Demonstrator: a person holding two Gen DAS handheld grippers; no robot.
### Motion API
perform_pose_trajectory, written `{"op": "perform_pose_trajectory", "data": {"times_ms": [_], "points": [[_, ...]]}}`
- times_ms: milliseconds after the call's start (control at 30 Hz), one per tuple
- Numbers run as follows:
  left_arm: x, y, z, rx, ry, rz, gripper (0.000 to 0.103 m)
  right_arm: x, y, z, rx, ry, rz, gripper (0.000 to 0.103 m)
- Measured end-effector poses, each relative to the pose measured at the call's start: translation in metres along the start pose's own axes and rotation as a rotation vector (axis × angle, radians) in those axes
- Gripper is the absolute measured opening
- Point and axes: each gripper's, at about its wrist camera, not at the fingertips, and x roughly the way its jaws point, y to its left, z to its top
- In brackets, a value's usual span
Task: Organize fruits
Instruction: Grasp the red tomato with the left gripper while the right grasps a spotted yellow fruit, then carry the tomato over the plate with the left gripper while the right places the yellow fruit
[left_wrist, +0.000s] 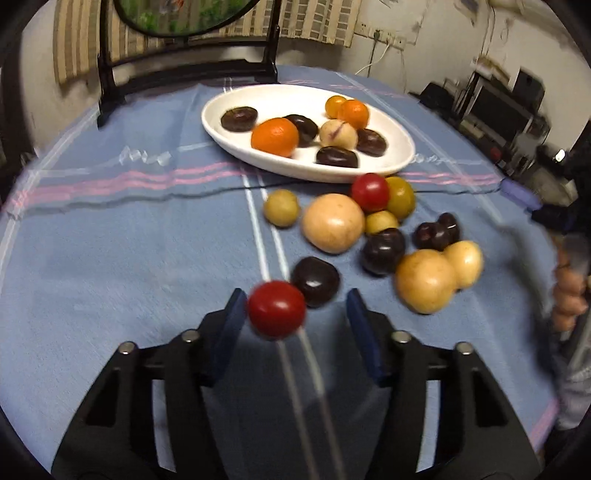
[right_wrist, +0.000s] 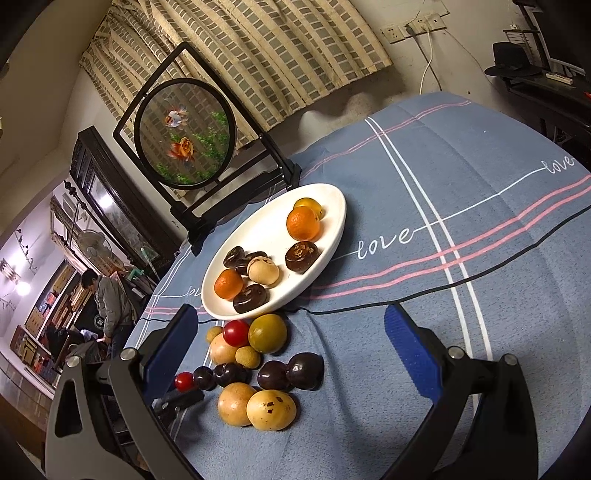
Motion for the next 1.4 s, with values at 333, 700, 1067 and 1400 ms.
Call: {"op": "perform_pose_trajectory", "data": {"times_ms": [333, 700, 1067, 1400], "points": [[0.001, -0.011, -0.001, 0.071, 0.004, -0.069, 0.032, 0.004, 0.001, -0.001, -0.015, 0.031, 0.006, 0.101], [0.006, -0.009, 0.000, 0.063, 0.027, -0.061, 0.034, 0.005, 0.035, -0.051, -0.291, 0.135, -0.072, 0.085], [0.007, -0.015, -0.001, 0.087, 0.031, -0.073, 0.045, 0.036, 0.048, -0.070, -0.400, 0.295, -0.111, 0.043], [0.006, -0.013, -0.002, 0.078, 0.029, -0.090, 0.047, 0.049, 0.042, -0.068, -0.336, 0.343, -0.032, 0.041]]}}
